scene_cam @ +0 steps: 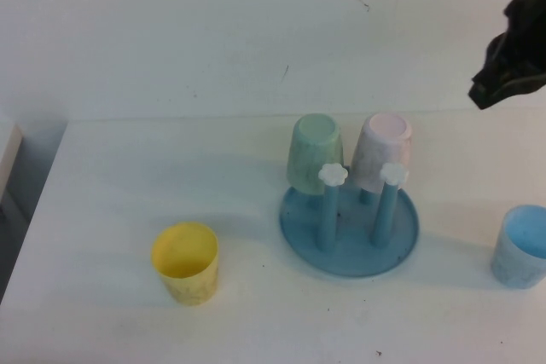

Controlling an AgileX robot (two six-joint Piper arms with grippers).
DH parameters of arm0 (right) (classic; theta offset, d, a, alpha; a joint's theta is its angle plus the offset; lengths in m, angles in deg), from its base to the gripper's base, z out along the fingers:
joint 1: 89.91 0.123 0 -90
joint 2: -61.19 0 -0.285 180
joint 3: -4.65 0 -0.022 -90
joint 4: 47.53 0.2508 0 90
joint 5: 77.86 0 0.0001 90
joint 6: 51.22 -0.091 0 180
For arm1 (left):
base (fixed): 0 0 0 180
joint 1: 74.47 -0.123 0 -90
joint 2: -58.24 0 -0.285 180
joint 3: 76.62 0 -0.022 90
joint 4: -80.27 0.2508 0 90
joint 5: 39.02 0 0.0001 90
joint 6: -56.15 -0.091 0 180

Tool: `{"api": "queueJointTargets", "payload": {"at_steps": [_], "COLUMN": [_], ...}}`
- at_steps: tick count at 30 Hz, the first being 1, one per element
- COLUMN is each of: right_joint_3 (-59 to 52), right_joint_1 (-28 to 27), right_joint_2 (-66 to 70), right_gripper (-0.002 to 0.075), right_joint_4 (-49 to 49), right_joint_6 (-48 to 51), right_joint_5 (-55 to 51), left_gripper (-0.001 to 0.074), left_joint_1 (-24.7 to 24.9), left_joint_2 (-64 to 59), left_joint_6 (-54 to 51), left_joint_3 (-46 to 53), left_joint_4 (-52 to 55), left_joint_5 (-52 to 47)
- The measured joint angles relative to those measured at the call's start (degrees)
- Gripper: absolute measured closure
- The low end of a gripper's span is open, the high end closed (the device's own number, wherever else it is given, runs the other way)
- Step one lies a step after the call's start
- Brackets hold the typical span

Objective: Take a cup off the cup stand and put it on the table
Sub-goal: Pick up the cup from the rack

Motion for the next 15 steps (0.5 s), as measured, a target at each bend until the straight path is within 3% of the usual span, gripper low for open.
{"api": "queueJointTargets", "payload": {"at_steps": [5,7,11,15], "right_joint_3": [5.5,7.0,8.9,10.2], "right_joint_1": [1.9,2.3,2.4,2.4], "right_joint_2": [7.3,9.3,12.4,15.0], "right_gripper": [0.0599,0.0505,0.0248,0.0094], "right_joint_4": [0.0,0.0,0.0,0.0], "right_joint_6": [0.1,0.6,1.1,1.2], "right_joint_5": [0.0,0.0,0.0,0.0], "left_gripper": [0.0737,0.0737,0.0737,0.0737], "left_joint_1": [0.0,0.0,0.0,0.0], "left_joint_2": [0.0,0.0,0.0,0.0], "left_joint_6": [0.0,0.0,0.0,0.0], "left_joint_3": [0.0,0.0,0.0,0.0], "left_joint_4": [0.0,0.0,0.0,0.0], "left_joint_5": [0.0,0.0,0.0,0.0]}}
